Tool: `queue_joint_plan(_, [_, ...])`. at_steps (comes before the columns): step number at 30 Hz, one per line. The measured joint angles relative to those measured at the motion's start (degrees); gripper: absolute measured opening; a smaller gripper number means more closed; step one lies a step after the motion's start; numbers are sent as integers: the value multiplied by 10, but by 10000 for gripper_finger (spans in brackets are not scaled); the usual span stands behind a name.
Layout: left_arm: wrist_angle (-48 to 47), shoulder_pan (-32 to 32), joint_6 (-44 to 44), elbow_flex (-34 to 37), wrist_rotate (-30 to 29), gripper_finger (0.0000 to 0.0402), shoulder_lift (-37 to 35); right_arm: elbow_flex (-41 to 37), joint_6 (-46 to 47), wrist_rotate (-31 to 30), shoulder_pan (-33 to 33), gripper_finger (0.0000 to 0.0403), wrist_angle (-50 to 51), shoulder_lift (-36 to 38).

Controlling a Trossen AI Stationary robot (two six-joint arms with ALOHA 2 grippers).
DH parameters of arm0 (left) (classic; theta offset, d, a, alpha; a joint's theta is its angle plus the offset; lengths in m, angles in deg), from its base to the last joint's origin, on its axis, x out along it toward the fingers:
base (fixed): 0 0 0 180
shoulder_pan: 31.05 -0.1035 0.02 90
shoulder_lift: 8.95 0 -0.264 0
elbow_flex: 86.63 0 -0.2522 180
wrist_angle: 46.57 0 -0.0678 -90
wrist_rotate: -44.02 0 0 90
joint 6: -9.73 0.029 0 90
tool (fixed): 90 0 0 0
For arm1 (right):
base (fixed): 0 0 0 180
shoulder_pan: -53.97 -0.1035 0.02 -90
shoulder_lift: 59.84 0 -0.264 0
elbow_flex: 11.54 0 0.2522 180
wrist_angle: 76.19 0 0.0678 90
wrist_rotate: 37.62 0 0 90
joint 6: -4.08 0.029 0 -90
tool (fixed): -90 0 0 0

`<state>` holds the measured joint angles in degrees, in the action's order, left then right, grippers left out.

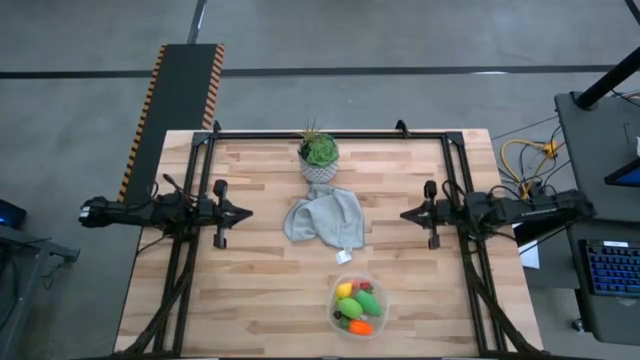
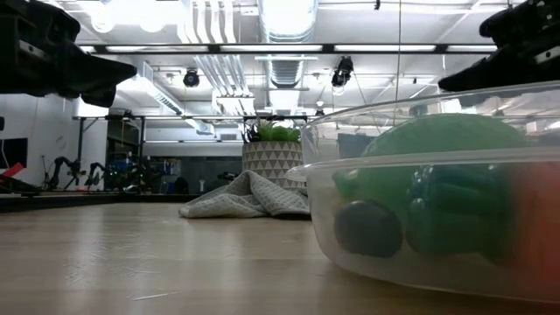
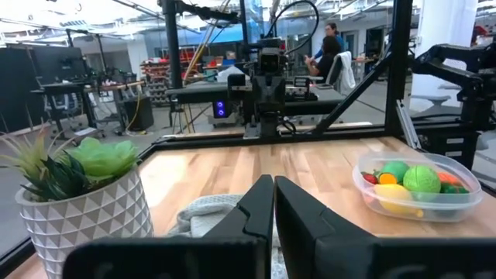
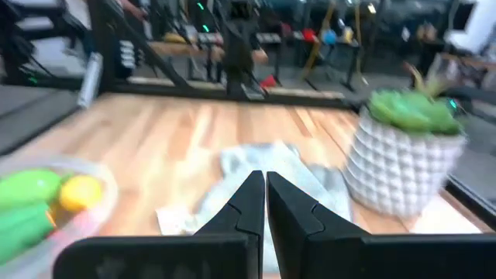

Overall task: Pick and placing Produce into tupperware
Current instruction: Return to Home Position

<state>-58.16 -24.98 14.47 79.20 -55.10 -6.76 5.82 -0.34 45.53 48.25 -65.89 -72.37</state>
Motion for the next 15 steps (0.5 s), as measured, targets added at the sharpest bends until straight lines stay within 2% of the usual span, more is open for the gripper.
queue_joint_plan(2, [0, 0, 0, 0, 0, 0, 3, -2, 8, -7, 0, 9, 29, 23])
queue_joint_plan(9, [-1, 0, -1, 0, 2, 0, 11, -31, -6, -8, 7, 9, 2, 96])
queue_joint_plan(15, [0, 0, 3, 1, 9, 0, 9, -31, -29, -23, 27, 9, -1, 110])
